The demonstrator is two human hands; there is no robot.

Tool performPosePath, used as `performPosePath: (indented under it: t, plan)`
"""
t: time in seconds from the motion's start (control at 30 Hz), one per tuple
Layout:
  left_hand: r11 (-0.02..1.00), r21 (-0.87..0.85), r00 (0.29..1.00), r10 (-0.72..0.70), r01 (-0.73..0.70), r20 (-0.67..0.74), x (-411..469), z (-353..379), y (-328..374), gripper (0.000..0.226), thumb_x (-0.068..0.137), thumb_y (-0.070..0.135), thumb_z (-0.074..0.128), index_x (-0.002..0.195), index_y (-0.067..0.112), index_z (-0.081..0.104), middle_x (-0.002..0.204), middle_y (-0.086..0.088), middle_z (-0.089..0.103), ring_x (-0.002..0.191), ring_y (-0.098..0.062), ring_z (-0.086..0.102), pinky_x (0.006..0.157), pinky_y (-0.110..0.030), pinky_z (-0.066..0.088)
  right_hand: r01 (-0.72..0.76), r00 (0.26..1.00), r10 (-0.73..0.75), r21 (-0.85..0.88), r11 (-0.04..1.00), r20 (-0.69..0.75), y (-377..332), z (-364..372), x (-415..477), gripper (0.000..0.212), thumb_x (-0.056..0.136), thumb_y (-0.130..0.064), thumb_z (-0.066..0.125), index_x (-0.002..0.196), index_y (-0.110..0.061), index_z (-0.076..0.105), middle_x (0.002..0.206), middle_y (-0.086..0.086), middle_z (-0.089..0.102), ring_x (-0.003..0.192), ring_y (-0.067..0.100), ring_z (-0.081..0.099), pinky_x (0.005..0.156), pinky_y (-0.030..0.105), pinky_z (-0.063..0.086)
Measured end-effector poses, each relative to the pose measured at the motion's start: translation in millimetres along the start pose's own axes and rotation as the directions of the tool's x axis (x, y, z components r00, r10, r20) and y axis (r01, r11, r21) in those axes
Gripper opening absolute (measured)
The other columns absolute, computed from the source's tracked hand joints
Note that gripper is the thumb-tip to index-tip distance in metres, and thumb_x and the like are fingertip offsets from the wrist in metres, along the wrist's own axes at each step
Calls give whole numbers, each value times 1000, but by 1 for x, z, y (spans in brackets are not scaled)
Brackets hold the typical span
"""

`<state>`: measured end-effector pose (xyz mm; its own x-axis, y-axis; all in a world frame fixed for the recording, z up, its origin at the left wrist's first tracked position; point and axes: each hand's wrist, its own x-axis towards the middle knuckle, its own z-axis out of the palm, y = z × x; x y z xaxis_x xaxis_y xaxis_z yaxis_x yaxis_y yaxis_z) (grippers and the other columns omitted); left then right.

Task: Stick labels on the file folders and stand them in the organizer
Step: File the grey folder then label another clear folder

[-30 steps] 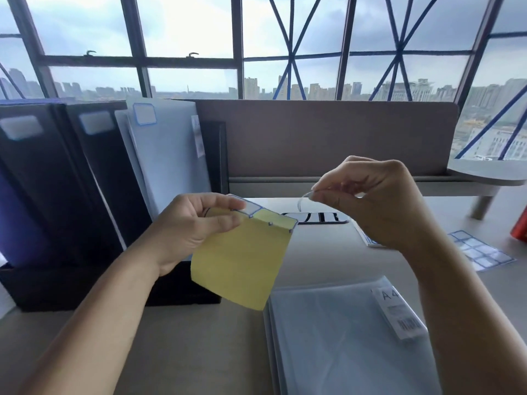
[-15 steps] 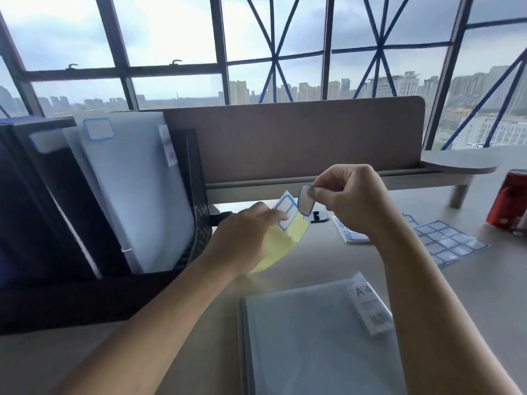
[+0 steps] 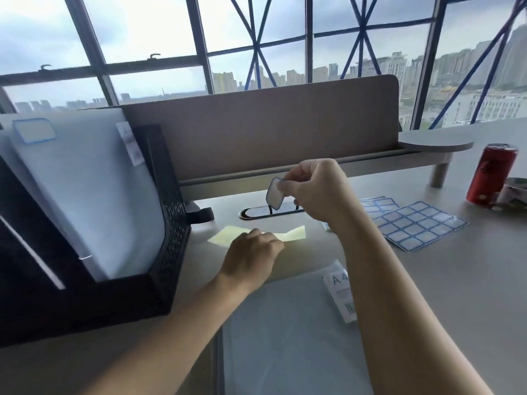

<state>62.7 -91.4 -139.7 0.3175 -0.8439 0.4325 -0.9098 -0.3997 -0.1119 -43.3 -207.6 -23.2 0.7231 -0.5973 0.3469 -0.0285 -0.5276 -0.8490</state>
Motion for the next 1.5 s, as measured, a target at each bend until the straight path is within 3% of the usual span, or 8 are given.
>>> performPosePath:
  t: [0.23,0.6,0.77,0.83,0.93,1.03,1.23,1.5]
  plan:
    - [922,-310,954,-277,231,-114,14,-48,-17,33,84,12,44,104,25,67,111,5,69,101,-25,62,83,-38,51,37,999,-37,-6,999,-17,-10,-2,-5,10,83,-25,73,76,-19,72,76,6,74,72,29,71,46,24,46]
    - [904,-206,886,-283,374,368,55,-35,-54,43,85,4,35,112,29,56,121,7,59,106,-24,54,87,-34,46,-25,1000,25,28,999,-17,-6,-3,-4,11,83,-24,74,75,-18,70,82,7,75,75,31,70,50,26,47]
    - [906,-115,904,-380,406,196,46,6,-63,49,85,9,50,130,29,53,134,-6,53,124,-32,42,101,-36,34,-24,999,22,-60,998,-30,1,3,-3,7,81,-17,68,75,-17,70,74,4,73,70,25,68,50,24,45]
    - [805,-382,887,-450,454,106,37,-2,-64,46,83,9,56,126,25,56,128,-5,59,122,-24,49,97,-28,38,-21,1000,19,-90,996,-21,-1,6,-5,7,82,-17,68,76,-18,71,72,1,72,73,22,68,54,24,47]
    - [287,-881,876,-421,376,236,12,-39,-49,43,73,11,59,115,23,59,110,0,64,98,-10,58,79,-13,44,-21,1000,21,-113,993,-2,-4,14,-8,6,82,-17,68,77,-19,72,67,0,69,72,21,67,50,21,44]
    - [-118,-948,904,-286,295,317,-14,-70,-35,49,68,24,68,117,22,59,99,3,66,92,-15,60,89,-30,48,-5,1000,7,-87,996,22,-11,25,-13,8,80,-17,70,73,-20,71,72,2,72,72,24,71,49,23,46]
    - [126,-937,795,-574,325,198,-42,-98,-23,21,84,22,75,101,11,67,75,3,68,70,-15,59,72,-35,49,63,982,-66,27,998,179,-34,45,-32,11,78,-20,78,71,-17,71,67,1,72,59,14,69,63,39,58]
    - [-26,-948,772,-573,318,275,-90,-107,-34,6,91,23,68,88,19,71,79,3,70,70,-13,61,73,-28,51,-110,861,44,102,989,507,-46,54,-39,5,87,-20,74,83,-17,72,79,0,74,66,11,65,62,22,50]
